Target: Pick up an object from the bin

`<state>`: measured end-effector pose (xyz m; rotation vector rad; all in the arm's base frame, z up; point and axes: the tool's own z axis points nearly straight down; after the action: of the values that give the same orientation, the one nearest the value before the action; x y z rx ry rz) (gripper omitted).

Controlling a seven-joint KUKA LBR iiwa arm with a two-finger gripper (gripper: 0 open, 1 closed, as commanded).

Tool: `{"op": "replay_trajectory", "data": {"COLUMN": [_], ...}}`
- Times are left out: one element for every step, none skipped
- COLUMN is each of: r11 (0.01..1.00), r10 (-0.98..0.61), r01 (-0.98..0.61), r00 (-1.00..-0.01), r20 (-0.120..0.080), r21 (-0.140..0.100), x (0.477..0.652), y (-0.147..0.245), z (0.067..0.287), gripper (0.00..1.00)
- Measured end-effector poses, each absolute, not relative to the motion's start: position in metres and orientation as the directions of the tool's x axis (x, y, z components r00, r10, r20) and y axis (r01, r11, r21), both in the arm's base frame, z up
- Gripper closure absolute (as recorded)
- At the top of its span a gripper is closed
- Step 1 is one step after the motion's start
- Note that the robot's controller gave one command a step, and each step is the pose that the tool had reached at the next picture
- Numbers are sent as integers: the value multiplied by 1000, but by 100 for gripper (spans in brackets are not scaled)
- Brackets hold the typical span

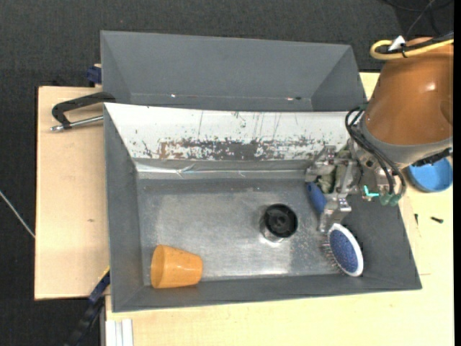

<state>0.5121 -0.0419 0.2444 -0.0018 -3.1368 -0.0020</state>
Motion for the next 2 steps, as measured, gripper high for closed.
{"op": "replay_trajectory", "data": {"r11": [999,999], "r10": [-54,-54], "r01": [-54,-54], "r00": [-999,-998], "r20": [-5,-18], "r21": [1,0], "x": [535,538], "y": [-10,-10], "z": [70,75], "gripper": [0,100]}}
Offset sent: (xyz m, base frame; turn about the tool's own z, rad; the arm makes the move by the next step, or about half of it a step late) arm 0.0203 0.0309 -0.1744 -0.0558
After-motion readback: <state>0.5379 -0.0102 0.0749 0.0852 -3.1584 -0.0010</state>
